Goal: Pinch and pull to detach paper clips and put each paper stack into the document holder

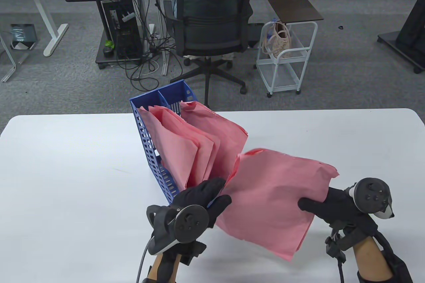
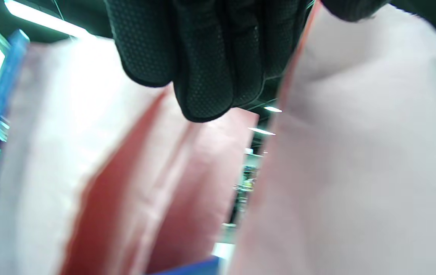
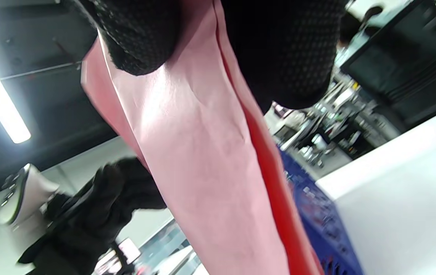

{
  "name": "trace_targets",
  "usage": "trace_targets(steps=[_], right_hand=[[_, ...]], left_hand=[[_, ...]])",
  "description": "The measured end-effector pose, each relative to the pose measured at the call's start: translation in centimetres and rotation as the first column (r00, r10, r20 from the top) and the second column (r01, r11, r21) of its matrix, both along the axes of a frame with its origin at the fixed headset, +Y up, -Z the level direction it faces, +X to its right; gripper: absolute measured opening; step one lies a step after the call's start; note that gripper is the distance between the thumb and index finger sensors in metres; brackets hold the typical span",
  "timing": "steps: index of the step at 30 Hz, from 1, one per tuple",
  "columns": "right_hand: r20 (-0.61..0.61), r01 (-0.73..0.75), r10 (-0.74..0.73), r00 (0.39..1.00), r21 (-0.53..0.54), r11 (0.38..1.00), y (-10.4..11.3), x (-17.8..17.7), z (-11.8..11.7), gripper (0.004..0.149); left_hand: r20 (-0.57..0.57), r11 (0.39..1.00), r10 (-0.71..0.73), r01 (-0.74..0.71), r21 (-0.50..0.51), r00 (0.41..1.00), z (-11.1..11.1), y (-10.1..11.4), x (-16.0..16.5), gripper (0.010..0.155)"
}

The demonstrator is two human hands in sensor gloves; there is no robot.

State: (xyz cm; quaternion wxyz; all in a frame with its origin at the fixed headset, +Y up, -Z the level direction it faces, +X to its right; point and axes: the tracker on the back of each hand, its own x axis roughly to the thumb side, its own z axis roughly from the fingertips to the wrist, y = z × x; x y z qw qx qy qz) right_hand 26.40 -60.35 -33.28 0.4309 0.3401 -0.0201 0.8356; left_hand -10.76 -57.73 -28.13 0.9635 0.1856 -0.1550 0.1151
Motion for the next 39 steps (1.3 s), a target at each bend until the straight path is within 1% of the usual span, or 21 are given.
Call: trace_targets(steps=[2,3,4,6,7,9,11,14,15,18,20,25,28,30,33,35,39], right_hand=[[0.084,-0.006,0.004,0.996,0.02,1.0,0.7,1.2,0.2,0.042],[0.13,-0.011,0.008,0.991,0.028,1.0,1.0,1.9,0.2,0.042],[0.173,-0.015,0.009,0.985,0.033,0.999,1.3,2.5,0.2,0.042],[0.276,-0.011,-0.003,0.961,0.049,0.999,1.8,3.4,0.0,0.042],[0.31,-0.01,-0.007,0.951,0.053,0.999,2.0,3.6,-0.2,0.042],[0.367,-0.038,0.01,0.93,0.068,0.997,2.2,3.9,-0.7,0.043],[0.417,-0.066,0.035,0.908,0.061,0.996,2.3,3.5,-1.7,0.044],[0.403,-0.05,0.028,0.915,0.045,0.998,2.1,2.1,-2.9,0.046],[0.389,-0.042,0.023,0.921,0.042,0.998,2.1,1.2,-3.4,0.046],[0.352,-0.043,0.023,0.936,0.049,0.998,2.3,-0.9,-4.2,0.046],[0.316,-0.037,0.02,0.949,0.047,0.998,2.6,-2.3,-4.5,0.046],[0.226,-0.027,0.009,0.974,0.078,0.997,4.1,-5.8,-4.9,0.046],[0.191,0.008,-0.025,0.981,0.088,0.996,5.0,-8.1,-5.4,0.046],[0.172,0.052,-0.067,0.983,0.087,0.995,5.2,-9.9,-6.1,0.046],[0.152,0.112,-0.124,0.98,0.09,0.99,4.7,-12.3,-7.3,0.047],[0.143,0.14,-0.152,0.978,0.089,0.986,3.9,-13.9,-8.1,0.047],[0.16,0.155,-0.165,0.973,0.073,0.985,1.3,-16.8,-9.7,0.047]], left_hand=[[-0.105,0.997,-0.07,0.073,0.026,0.992,0.2,0.1,-0.6,0.068],[-0.18,0.992,-0.113,0.123,0.042,0.977,0.2,0.1,-1.1,0.07],[-0.227,0.986,-0.141,0.156,0.054,0.964,0.2,0.0,-1.4,0.071],[-0.343,0.964,-0.211,0.252,0.079,0.915,0.0,-0.5,-2.4,0.074],[-0.367,0.958,-0.232,0.278,0.076,0.901,-0.2,-0.8,-2.7,0.076],[-0.408,0.946,-0.282,0.322,0.03,0.868,-0.8,-1.7,-3.5,0.082],[-0.409,0.938,-0.335,0.342,-0.059,0.849,-1.7,-3.2,-4.4,0.088],[-0.395,0.927,-0.371,0.356,-0.114,0.84,-2.7,-4.9,-5.5,0.09],[-0.392,0.925,-0.379,0.354,-0.137,0.838,-3.1,-5.6,-5.9,0.091],[-0.38,0.921,-0.388,0.346,-0.177,0.839,-3.7,-6.9,-6.8,0.09],[-0.372,0.925,-0.379,0.332,-0.185,0.847,-3.9,-7.6,-7.4,0.09],[-0.367,0.929,-0.365,0.311,-0.2,0.856,-3.9,-9.2,-8.7,0.09],[-0.364,0.929,-0.36,0.296,-0.222,0.859,-3.9,-9.9,-9.1,0.09],[-0.361,0.935,-0.346,0.285,-0.213,0.866,-3.8,-10.2,-9.2,0.09],[-0.356,0.939,-0.335,0.277,-0.205,0.872,-3.5,-10.3,-9.3,0.09],[-0.356,0.94,-0.333,0.278,-0.198,0.873,-3.3,-10.4,-9.4,0.09],[-0.355,0.948,-0.312,0.262,-0.182,0.881,-2.9,-10.5,-9.7,0.09]])
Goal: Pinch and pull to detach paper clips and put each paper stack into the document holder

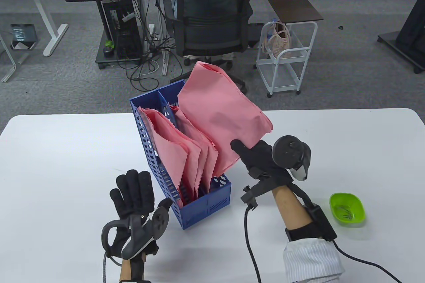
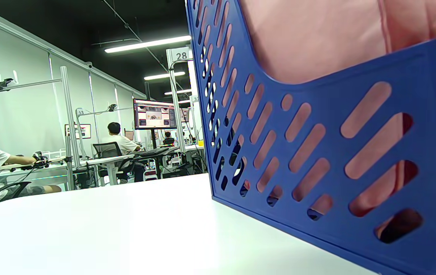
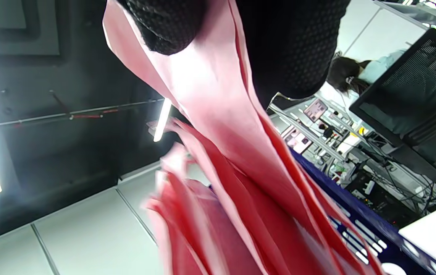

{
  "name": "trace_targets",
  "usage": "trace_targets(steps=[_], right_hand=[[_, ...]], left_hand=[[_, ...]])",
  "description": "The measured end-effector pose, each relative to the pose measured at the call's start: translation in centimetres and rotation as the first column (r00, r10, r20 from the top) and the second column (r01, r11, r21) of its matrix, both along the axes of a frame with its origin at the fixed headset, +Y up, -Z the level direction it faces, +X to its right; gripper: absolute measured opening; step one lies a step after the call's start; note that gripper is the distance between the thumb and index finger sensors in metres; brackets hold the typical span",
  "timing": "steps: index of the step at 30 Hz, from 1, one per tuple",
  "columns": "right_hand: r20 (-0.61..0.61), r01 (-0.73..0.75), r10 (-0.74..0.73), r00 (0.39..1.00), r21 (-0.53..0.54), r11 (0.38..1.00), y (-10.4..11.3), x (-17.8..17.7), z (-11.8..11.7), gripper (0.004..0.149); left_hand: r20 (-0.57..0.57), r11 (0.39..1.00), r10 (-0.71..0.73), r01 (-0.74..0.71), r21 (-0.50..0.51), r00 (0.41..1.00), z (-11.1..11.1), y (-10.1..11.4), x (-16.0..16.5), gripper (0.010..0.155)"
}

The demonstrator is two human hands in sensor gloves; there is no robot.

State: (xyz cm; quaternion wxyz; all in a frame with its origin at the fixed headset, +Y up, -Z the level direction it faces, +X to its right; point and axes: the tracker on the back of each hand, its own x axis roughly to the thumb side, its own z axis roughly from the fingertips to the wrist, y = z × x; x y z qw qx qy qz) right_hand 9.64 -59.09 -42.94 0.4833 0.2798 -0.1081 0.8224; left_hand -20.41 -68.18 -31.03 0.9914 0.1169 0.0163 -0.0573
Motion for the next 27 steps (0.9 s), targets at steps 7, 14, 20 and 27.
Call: trace_targets(steps=[7,14,20,27], right_hand=[[0.063,-0.154,0.161,0.985,-0.102,0.983,-5.8,-3.0,-2.2,0.048],[0.09,-0.267,0.286,0.954,-0.182,0.946,-8.6,-3.7,-3.0,0.05],[0.111,-0.295,0.316,0.942,-0.167,0.941,-8.0,-2.4,-2.4,0.058],[0.142,-0.477,0.487,0.862,-0.102,0.873,-6.6,2.2,0.1,0.063]], left_hand=[[0.008,1.0,-0.024,0.024,0.002,1.0,0.1,-0.1,0.2,0.09],[0.012,0.997,-0.076,0.076,-0.003,0.997,0.1,-0.3,0.4,0.09],[0.019,0.997,-0.078,0.078,-0.012,0.997,0.1,-0.5,0.5,0.09],[0.029,0.995,-0.092,0.093,-0.02,0.995,0.1,-0.5,0.6,0.089]])
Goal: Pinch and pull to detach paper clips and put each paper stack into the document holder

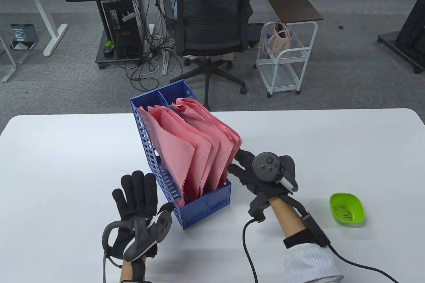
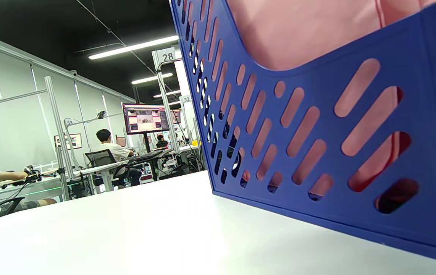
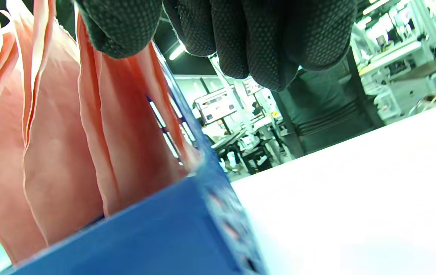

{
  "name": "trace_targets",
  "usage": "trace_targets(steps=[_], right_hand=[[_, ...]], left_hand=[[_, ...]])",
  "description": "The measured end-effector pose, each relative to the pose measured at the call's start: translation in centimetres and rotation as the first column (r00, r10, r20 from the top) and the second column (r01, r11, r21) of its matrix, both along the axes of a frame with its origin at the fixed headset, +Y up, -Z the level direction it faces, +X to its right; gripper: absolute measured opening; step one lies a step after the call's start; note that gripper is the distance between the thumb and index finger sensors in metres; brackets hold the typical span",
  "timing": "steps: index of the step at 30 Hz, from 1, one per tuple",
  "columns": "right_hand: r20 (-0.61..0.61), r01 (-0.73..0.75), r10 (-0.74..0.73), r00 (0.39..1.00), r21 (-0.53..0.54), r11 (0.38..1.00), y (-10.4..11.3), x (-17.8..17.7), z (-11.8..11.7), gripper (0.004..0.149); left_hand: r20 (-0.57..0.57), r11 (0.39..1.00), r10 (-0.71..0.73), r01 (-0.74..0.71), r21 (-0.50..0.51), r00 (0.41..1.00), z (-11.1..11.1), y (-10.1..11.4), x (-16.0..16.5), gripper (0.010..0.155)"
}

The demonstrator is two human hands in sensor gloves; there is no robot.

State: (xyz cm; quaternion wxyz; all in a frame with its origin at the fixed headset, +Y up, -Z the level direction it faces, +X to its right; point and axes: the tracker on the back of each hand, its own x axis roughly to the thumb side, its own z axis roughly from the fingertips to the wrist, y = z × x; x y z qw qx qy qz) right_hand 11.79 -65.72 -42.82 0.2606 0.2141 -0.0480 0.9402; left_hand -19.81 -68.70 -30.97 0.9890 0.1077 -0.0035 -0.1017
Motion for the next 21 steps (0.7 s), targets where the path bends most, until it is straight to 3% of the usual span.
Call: trace_targets(steps=[5,9,14,21], right_hand=[[0.086,-0.278,0.271,0.959,0.093,0.956,0.9,4.7,2.4,0.063],[0.17,-0.397,0.38,0.909,0.078,0.914,1.2,8.1,3.9,0.064],[0.284,-0.476,0.441,0.851,0.066,0.877,1.7,12.2,6.5,0.066],[0.415,-0.577,0.483,0.771,0.133,0.806,2.3,16.0,9.2,0.068]], left_hand=[[0.013,0.999,-0.015,0.015,-0.029,1.0,0.0,-0.3,0.2,0.089],[0.021,0.999,-0.021,0.021,-0.033,1.0,0.0,-0.3,0.3,0.089],[0.037,0.999,-0.031,0.032,-0.027,0.999,0.1,-0.2,0.6,0.089],[0.056,0.998,-0.054,0.055,-0.021,0.997,0.3,-0.2,1.1,0.088]])
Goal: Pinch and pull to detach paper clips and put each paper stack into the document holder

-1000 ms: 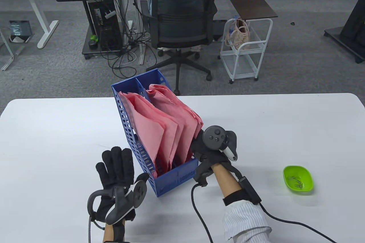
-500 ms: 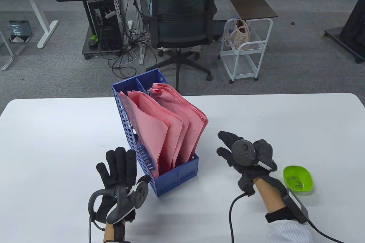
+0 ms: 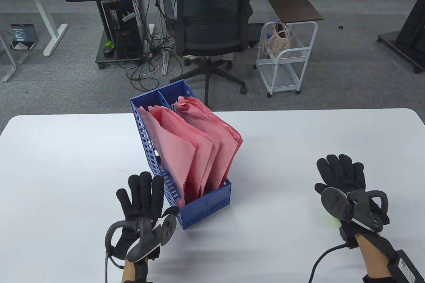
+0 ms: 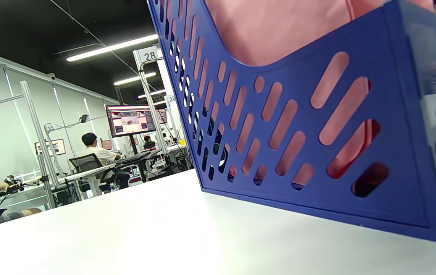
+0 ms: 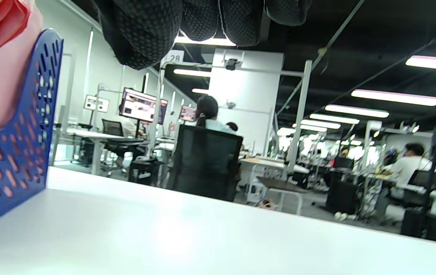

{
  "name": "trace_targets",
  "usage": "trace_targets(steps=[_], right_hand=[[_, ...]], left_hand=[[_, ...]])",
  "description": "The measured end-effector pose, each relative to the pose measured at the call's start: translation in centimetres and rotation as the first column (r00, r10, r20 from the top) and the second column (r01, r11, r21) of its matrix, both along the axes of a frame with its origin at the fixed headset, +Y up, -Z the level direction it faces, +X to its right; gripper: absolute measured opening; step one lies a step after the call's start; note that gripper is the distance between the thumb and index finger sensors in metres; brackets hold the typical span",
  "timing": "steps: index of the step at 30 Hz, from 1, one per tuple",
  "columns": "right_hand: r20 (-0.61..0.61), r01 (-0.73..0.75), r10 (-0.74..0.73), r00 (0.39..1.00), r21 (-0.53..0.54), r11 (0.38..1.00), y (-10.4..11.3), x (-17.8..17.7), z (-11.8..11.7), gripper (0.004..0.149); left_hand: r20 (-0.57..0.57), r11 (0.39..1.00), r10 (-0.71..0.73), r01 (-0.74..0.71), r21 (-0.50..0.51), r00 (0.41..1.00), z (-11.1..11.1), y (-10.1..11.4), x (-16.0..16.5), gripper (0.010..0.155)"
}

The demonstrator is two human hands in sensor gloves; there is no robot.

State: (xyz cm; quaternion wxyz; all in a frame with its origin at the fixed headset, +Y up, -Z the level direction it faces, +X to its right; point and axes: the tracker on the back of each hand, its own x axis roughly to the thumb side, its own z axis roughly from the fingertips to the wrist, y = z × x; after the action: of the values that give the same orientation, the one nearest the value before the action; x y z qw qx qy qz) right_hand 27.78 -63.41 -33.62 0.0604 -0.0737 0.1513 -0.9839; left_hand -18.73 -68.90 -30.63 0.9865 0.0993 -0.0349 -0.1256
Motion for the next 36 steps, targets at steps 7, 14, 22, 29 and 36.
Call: trace_targets(steps=[7,14,22,29,36], right_hand=[[-0.012,-0.003,0.004,1.0,0.056,0.998,-1.9,0.9,1.6,0.074],[-0.023,-0.042,0.042,0.999,0.007,0.999,-4.2,0.7,1.8,0.081],[-0.022,-0.135,0.133,0.991,-0.105,0.985,-6.7,0.1,1.8,0.082],[-0.033,-0.132,0.129,0.991,-0.086,0.988,-6.7,0.1,2.0,0.082],[-0.034,-0.113,0.111,0.993,-0.101,0.988,-6.8,0.3,2.0,0.082]], left_hand=[[0.017,1.0,-0.006,0.006,-0.024,1.0,0.0,-0.1,0.1,0.088],[0.03,0.999,-0.018,0.019,-0.036,0.999,0.0,-0.2,0.0,0.088],[0.032,0.997,-0.044,0.046,-0.055,0.999,0.0,-0.5,0.1,0.089],[0.033,0.997,-0.056,0.058,-0.06,0.998,-0.1,-0.6,0.2,0.089],[0.025,0.996,-0.063,0.065,-0.057,0.998,0.0,-0.6,0.2,0.089]])
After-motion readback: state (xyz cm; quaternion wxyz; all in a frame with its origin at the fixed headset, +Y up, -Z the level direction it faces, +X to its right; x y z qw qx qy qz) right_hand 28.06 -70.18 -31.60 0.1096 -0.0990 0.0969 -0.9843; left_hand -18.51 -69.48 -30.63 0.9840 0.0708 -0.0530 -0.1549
